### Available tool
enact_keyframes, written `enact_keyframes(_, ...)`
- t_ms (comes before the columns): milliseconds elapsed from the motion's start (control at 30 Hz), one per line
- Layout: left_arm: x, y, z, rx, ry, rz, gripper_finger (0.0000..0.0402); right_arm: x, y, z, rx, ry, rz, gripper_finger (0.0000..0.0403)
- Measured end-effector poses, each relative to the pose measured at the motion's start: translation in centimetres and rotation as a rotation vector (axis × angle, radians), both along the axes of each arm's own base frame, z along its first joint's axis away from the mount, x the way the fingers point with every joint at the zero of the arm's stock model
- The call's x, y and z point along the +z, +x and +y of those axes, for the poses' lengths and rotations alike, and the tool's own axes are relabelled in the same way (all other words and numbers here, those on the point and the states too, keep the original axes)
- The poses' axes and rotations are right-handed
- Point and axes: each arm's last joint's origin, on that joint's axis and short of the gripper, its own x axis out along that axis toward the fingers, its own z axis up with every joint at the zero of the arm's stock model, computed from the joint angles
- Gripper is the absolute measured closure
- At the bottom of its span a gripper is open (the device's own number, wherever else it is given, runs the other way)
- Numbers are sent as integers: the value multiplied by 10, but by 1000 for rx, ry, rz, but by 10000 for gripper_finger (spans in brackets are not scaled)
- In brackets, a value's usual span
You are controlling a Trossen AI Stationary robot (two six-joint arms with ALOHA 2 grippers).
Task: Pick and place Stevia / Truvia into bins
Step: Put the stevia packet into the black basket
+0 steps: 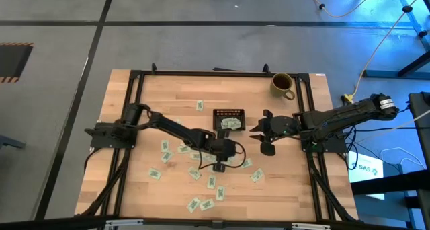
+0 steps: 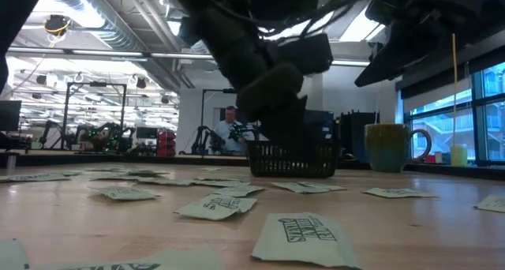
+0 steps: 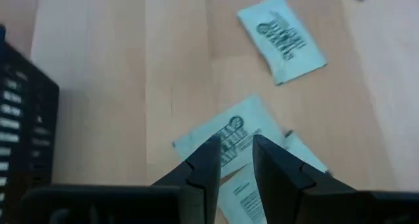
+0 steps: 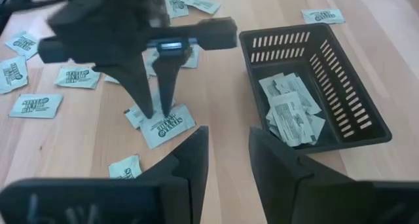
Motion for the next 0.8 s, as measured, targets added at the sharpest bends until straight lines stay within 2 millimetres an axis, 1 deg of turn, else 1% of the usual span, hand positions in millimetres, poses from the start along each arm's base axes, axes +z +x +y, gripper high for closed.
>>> enact_keyframes(100,-5,1,3,28,-13,10,319,0,0,0,0,0,0,289)
enact_keyframes(300,-8,2,5,56,-30,15,320,0,0,0,0,0,0,289)
enact_keyframes(467,-22,6,6,62,-48,25,320,0,0,0,0,0,0,289)
enact_keyframes(567,-27,7,5,55,-54,35,320,0,0,0,0,0,0,289)
enact_keyframes(800,-30,6,5,45,-62,48,345,0,0,0,1,-1,1,289)
